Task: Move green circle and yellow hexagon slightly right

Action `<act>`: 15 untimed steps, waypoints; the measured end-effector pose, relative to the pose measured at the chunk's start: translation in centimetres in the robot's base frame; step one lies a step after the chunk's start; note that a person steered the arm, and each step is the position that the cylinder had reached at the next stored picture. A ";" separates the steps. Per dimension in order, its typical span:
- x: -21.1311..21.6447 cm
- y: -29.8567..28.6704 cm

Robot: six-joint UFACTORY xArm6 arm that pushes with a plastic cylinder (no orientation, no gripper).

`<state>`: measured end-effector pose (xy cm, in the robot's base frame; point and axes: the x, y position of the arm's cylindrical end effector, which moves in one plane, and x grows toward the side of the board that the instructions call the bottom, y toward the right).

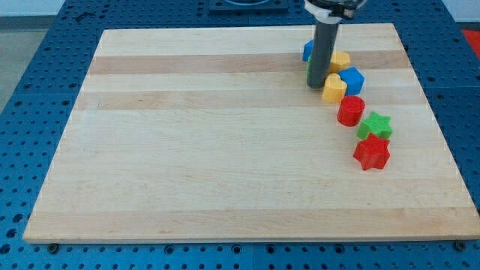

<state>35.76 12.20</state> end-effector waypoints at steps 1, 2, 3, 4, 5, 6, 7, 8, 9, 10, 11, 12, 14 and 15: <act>1.3 1.2; 2.1 1.9; 2.1 -0.2; 2.3 -1.7; 3.3 -1.7; 3.6 -0.6; 3.6 0.1; 3.6 0.4; 3.6 0.8; 3.6 0.4; 3.6 -2.6; 3.2 -5.9; -2.0 -7.2; -3.5 -5.3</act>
<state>32.31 6.91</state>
